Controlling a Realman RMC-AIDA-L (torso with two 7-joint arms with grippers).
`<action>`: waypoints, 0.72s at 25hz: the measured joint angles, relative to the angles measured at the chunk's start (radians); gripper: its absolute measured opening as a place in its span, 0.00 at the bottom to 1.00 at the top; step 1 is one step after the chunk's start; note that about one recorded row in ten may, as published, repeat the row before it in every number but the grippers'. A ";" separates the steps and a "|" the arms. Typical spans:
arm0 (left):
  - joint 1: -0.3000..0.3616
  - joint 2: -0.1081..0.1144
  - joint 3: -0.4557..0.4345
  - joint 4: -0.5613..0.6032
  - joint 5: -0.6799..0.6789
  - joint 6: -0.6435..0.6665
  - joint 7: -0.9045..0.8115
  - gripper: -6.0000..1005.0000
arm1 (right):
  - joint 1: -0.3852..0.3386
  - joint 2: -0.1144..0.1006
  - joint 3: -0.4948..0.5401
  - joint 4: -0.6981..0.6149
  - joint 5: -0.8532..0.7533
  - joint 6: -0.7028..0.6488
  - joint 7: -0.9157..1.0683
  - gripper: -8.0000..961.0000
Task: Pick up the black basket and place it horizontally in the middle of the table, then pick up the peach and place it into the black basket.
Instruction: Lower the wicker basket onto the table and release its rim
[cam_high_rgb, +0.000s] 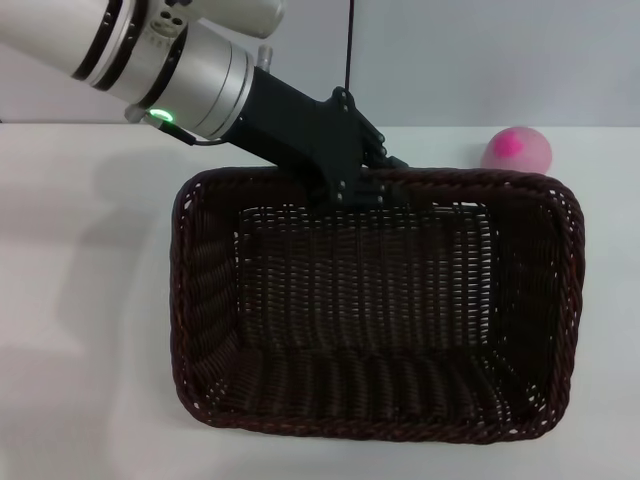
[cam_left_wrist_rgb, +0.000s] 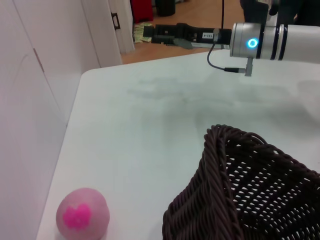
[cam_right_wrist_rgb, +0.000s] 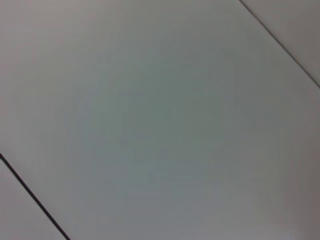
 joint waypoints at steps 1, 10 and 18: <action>-0.003 0.000 -0.002 -0.010 -0.002 -0.007 0.007 0.20 | 0.000 0.000 0.000 0.000 0.000 0.000 0.000 0.63; 0.008 -0.002 0.005 -0.022 -0.059 -0.082 0.058 0.20 | 0.010 0.001 -0.002 0.004 0.000 0.002 -0.001 0.63; 0.000 -0.002 0.005 -0.059 -0.072 -0.099 0.076 0.26 | 0.008 0.000 0.000 0.005 0.003 0.003 -0.001 0.63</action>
